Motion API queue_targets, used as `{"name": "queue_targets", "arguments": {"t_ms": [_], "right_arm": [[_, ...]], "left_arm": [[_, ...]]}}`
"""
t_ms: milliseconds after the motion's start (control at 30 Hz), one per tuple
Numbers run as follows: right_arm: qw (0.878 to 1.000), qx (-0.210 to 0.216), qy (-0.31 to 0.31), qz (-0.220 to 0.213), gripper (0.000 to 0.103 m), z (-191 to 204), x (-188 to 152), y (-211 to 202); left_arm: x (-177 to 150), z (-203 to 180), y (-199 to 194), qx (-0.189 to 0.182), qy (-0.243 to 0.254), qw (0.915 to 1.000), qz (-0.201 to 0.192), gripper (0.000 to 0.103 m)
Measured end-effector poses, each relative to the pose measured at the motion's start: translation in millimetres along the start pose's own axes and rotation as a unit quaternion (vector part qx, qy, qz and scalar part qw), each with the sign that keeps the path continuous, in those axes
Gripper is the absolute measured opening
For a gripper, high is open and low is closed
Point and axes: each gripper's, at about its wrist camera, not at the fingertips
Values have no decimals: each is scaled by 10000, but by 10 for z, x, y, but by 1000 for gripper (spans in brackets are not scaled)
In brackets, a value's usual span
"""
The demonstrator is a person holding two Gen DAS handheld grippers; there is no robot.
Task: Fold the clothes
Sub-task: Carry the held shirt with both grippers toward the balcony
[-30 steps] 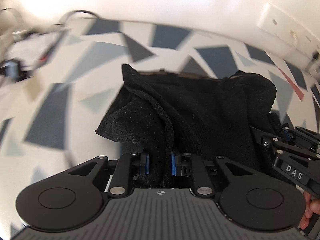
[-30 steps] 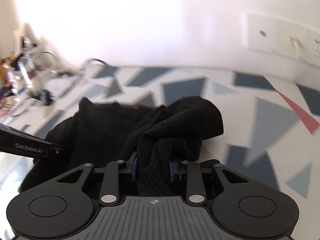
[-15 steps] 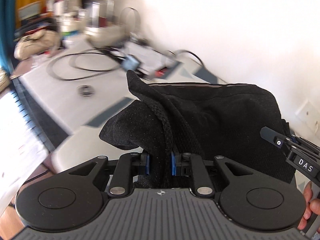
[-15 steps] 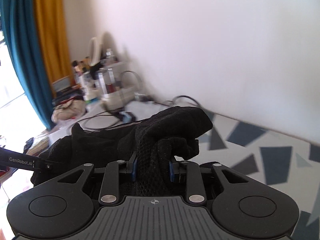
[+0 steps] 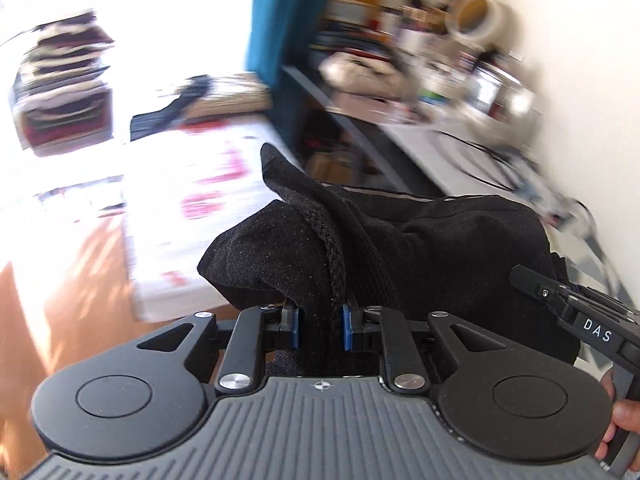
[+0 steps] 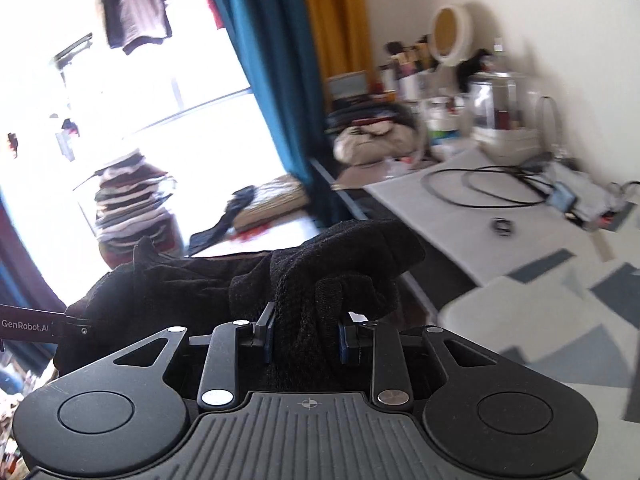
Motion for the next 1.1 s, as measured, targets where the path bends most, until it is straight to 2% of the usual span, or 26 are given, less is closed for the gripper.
{"name": "queue_targets", "arguments": {"t_ms": [100, 200, 400, 567, 700, 933, 1100], "right_arm": [[9970, 697, -309, 153, 25, 705, 17, 353], [9881, 1318, -665, 436, 25, 1386, 28, 694], [9611, 2145, -1477, 924, 25, 2471, 33, 1294], [9388, 2610, -1803, 1345, 25, 3109, 37, 1827], [9257, 2876, -1925, 1528, 25, 3422, 242, 2382], [9162, 3092, -2079, 1474, 25, 3534, 1036, 3478], [9133, 3234, -2067, 1360, 25, 3662, 1387, 4123]], "left_arm": [[3, 713, -221, 579, -632, 9962, -124, 19], [-65, 1236, -453, 1063, -1203, 9867, -253, 19], [-312, 1968, -551, 1655, -2313, 9583, -268, 19], [-279, 2486, -534, 2056, -2808, 9373, -211, 19], [-19, 2851, -400, 2248, -3149, 9218, -246, 19], [746, 3271, -13, 2329, -3362, 9105, -612, 19], [1111, 3464, 255, 2434, -3356, 9075, -678, 19]]}}
Point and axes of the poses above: each gripper's, at about its wrist camera, not at the fingertips, and y roughly the way its jaws point, z to its left, x to its top, and after that the axes turned 3 degrees about x, right-handed
